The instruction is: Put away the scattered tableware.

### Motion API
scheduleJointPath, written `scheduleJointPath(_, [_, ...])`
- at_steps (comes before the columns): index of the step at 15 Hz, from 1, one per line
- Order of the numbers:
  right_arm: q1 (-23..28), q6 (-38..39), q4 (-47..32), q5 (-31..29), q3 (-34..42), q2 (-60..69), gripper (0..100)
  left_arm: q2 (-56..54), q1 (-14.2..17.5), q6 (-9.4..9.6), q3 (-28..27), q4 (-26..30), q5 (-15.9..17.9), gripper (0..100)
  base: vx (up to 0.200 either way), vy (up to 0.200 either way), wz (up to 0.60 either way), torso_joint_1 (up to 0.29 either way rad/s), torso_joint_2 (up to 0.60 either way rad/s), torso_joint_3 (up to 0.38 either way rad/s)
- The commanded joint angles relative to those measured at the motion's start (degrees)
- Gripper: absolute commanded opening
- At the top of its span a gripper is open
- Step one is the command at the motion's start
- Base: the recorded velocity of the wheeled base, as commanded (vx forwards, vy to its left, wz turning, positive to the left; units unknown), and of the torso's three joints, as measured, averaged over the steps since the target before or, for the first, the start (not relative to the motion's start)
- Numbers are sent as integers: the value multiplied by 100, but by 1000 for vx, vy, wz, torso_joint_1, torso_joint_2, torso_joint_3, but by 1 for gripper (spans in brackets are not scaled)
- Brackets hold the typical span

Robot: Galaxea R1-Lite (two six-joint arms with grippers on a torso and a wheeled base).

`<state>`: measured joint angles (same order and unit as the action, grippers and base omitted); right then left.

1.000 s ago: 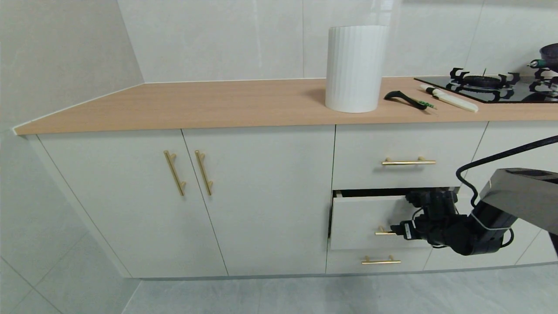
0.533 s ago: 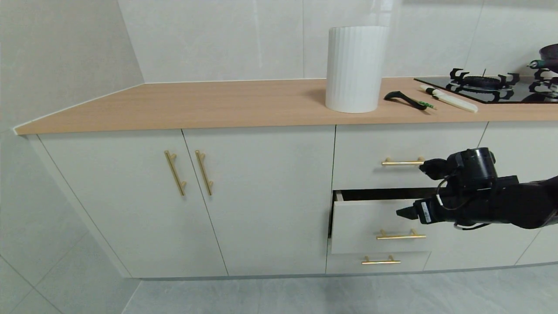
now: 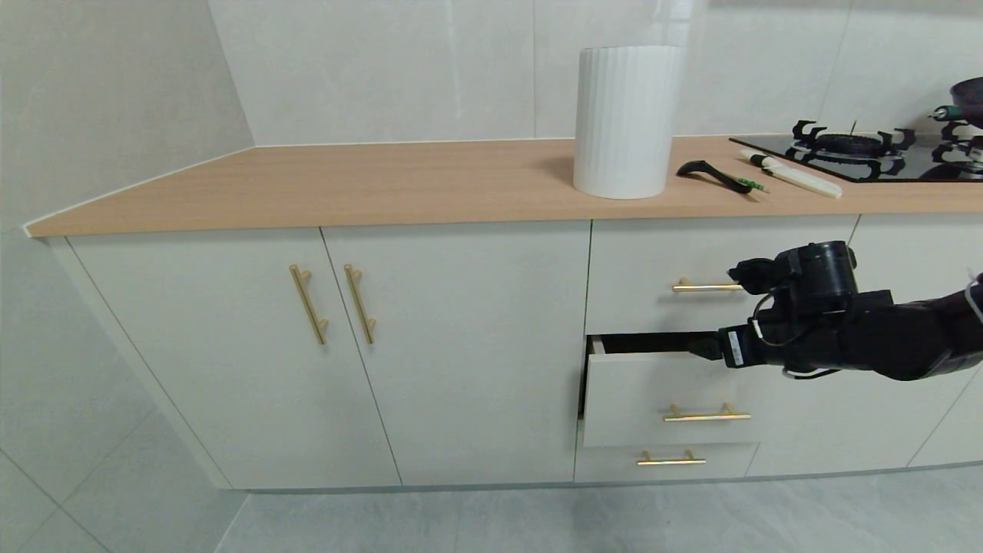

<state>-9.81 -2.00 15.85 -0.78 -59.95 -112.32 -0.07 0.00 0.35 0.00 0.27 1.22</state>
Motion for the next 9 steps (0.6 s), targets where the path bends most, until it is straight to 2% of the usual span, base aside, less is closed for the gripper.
scheduleJointPath(1, [-3, 191, 94, -98, -210, -483, 100, 7, 0, 0, 0, 0, -8, 100, 0, 0, 0, 0, 0, 0])
scheduleJointPath(4, [-3, 402, 340, -608, -456, -940, 100, 7, 0, 0, 0, 0, 1, 100, 0, 0, 0, 0, 0, 0])
scheduleJointPath(9, [6, 402, 964, -687, -482, -1406, 100, 7, 0, 0, 0, 0, 1, 100, 0, 0, 0, 0, 0, 0])
